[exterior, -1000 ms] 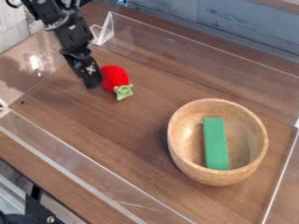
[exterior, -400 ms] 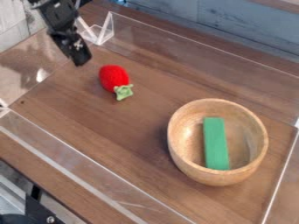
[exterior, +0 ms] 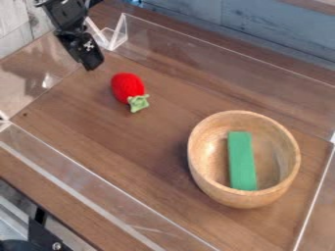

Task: Move the red object to the left side of the table

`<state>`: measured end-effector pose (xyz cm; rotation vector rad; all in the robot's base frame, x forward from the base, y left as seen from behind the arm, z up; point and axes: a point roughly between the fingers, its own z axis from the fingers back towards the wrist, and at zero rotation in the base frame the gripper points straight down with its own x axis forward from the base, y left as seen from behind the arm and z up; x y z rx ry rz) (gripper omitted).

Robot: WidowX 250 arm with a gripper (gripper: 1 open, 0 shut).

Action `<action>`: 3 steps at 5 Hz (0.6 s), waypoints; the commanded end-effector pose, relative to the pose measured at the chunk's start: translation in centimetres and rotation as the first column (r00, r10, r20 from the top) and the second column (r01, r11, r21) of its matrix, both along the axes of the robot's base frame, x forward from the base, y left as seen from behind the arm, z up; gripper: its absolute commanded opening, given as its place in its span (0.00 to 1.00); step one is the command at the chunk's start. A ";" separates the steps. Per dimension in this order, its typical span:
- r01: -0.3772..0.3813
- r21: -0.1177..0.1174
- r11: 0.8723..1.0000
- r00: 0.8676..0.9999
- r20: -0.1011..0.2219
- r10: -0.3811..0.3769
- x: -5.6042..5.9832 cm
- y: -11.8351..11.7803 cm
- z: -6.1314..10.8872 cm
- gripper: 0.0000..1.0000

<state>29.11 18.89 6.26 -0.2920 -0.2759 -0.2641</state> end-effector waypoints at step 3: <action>-0.106 0.020 0.994 0.993 0.061 0.104 0.2 -0.2 2.7 1.00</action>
